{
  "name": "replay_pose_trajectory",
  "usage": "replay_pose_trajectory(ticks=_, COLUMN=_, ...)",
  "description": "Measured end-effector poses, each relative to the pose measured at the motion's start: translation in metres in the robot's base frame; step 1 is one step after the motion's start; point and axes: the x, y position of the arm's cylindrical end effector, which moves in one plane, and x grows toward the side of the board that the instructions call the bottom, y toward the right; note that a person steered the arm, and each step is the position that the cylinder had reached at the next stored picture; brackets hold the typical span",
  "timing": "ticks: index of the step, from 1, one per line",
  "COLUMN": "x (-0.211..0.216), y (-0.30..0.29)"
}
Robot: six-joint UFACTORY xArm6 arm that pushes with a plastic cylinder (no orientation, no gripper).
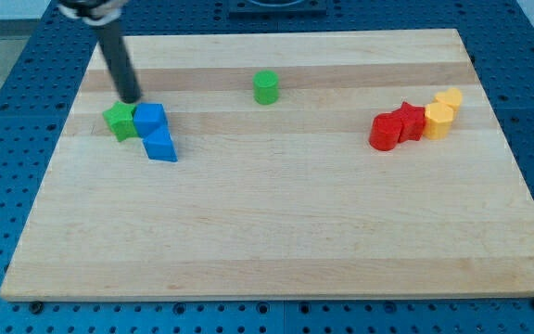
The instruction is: Move the green star above the blue cube
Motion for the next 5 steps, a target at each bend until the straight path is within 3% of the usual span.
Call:
replay_pose_trajectory(ticks=2, x=-0.013, y=-0.043)
replay_pose_trajectory(ticks=4, x=0.063, y=-0.013)
replay_pose_trajectory(ticks=5, x=0.063, y=-0.013)
